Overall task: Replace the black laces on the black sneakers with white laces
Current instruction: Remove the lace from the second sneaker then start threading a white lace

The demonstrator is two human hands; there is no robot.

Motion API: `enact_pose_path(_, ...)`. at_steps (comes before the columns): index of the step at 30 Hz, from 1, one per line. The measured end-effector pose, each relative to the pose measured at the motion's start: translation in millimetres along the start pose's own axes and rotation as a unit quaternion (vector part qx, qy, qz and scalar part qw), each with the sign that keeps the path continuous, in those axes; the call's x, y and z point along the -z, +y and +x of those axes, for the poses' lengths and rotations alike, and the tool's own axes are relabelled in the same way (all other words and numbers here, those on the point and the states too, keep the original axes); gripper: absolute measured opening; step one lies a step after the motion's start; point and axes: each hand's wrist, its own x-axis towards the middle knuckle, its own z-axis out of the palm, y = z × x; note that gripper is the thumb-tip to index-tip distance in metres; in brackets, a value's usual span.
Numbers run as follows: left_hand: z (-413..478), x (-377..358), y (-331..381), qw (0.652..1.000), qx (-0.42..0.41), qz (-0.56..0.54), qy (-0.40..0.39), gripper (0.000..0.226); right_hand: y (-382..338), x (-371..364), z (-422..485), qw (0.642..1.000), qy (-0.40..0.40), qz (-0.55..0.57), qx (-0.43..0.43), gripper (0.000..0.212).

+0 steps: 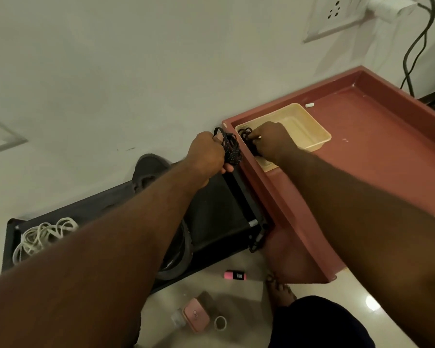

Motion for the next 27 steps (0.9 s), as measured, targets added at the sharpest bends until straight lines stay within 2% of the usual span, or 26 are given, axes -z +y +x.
enact_pose_path(3,3.5,-7.9,3.1,1.000,-0.001,-0.008,0.005,0.027,-2.7,0.4,4.2,0.999,-0.030,-0.004,0.013,0.033)
enact_pose_path(5,7.5,-13.1,7.9,1.000,-0.011,-0.026,0.005,0.027,-0.3,10.0,4.7,0.994,0.009,0.107,-0.017,0.029)
enact_pose_path(6,9.7,-16.5,10.7,0.999,-0.018,-0.039,0.002,0.027,2.5,17.2,1.8,0.976,0.028,0.213,-0.043,0.028)
enact_pose_path(7,11.7,-20.9,14.2,0.998,-0.024,-0.050,-0.002,0.027,6.1,25.8,-1.9,0.940,0.027,0.334,-0.068,0.036)
enact_pose_path(9,16.3,-30.7,21.5,0.997,-0.036,-0.067,-0.007,0.029,11.9,44.4,-10.8,0.842,-0.070,0.526,-0.097,0.069)
enact_pose_path(10,19.1,-36.8,24.6,0.997,-0.040,-0.071,-0.008,0.031,15.9,51.2,-13.4,0.818,-0.123,0.554,-0.094,0.079)
enact_pose_path(11,22.6,-42.0,28.2,0.997,-0.039,-0.069,-0.006,0.030,18.4,55.7,-15.4,0.812,-0.157,0.556,-0.082,0.079)
enact_pose_path(13,33.4,-52.5,32.5,0.998,-0.030,-0.054,0.003,0.023,21.8,54.0,-13.3,0.828,-0.150,0.537,-0.054,0.056)
enact_pose_path(15,46.0,-60.3,35.1,0.999,-0.017,-0.042,0.011,0.017,24.3,46.7,-4.0,0.843,-0.083,0.530,-0.041,0.028)
enact_pose_path(16,53.7,-63.4,36.4,0.999,-0.011,-0.039,0.015,0.018,27.2,42.2,1.7,0.847,-0.053,0.527,-0.039,0.021)
enact_pose_path(18,65.9,-66.0,37.6,0.999,0.009,-0.033,0.025,0.023,30.6,35.3,9.7,0.854,-0.022,0.518,-0.037,0.019)
enact_pose_path(19,71.0,-65.6,36.8,0.999,0.009,-0.015,0.033,0.024,30.2,32.7,12.3,0.869,-0.009,0.494,-0.037,0.021)
enact_pose_path(21,79.9,-64.9,34.8,0.997,-0.012,0.064,0.035,0.025,27.8,25.4,14.7,0.921,0.027,0.388,-0.036,0.025)
enact_pose_path(23,86.8,-61.0,29.0,0.990,-0.037,0.134,0.035,0.022,28.2,12.1,22.4,0.956,0.056,0.285,-0.034,0.024)
enact_pose_path(27,94.8,-46.4,15.7,0.977,-0.055,0.200,0.047,0.025,25.6,-5.5,29.1,0.978,0.069,0.190,-0.039,0.026)
